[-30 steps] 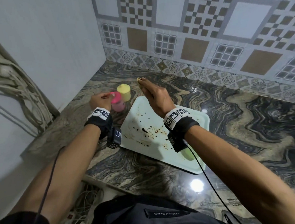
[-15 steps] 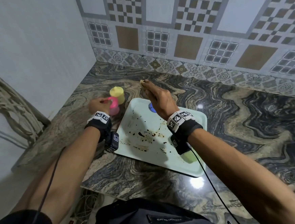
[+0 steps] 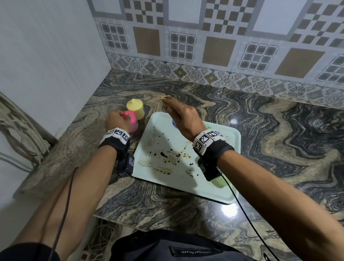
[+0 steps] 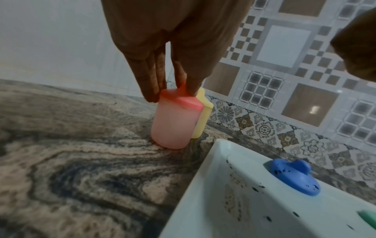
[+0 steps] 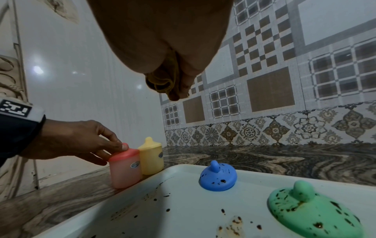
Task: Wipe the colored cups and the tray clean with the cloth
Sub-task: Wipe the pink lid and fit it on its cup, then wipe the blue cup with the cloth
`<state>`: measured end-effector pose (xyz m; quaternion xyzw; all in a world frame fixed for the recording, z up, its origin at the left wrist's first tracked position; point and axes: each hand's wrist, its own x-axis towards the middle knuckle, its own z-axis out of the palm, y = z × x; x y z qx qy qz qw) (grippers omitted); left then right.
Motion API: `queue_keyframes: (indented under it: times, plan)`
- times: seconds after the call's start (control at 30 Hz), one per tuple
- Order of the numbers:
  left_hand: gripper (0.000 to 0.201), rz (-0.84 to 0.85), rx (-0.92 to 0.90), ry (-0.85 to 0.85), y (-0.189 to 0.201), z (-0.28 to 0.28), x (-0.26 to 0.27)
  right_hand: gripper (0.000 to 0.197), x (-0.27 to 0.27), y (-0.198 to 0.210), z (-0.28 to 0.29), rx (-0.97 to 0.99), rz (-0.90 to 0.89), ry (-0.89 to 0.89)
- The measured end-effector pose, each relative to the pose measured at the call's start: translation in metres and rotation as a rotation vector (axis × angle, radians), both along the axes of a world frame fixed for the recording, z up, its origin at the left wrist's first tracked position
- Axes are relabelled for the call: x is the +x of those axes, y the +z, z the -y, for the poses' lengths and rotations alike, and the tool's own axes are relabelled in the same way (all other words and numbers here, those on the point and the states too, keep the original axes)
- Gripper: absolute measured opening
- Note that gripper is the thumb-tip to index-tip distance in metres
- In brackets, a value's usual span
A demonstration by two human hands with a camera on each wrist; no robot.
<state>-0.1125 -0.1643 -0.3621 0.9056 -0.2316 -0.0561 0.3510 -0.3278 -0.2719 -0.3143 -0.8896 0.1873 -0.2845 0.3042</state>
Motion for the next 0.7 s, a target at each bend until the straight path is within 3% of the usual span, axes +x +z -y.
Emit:
queue_keyframes:
  times: [0.13,0.23,0.37,0.5,0.63,0.7]
  plan:
    - [0.023,0.018,0.057,-0.033,0.004,0.002,0.002,0.040,-0.004,0.006,-0.001,-0.014,0.013,-0.002]
    - [0.031,0.121,0.106,0.024,0.007,0.002,-0.001,0.038,-0.007,0.009,0.003,-0.039,0.020,-0.022]
    - [0.020,0.257,-0.084,-0.026,0.019,0.016,-0.024,0.038,-0.018,0.010,0.013,-0.081,0.033,-0.052]
    - [0.012,0.198,-0.227,-0.395,0.023,0.044,-0.062,0.035,-0.044,0.011,0.022,-0.133,0.037,-0.134]
    - [0.019,0.083,-0.042,-0.832,0.010,0.063,-0.117,0.034,-0.085,0.007,0.025,-0.117,0.041,-0.253]
    - [0.039,-0.013,0.061,-0.991,0.001,0.064,-0.142,0.034,-0.110,0.001,0.023,-0.106,0.035,-0.314]
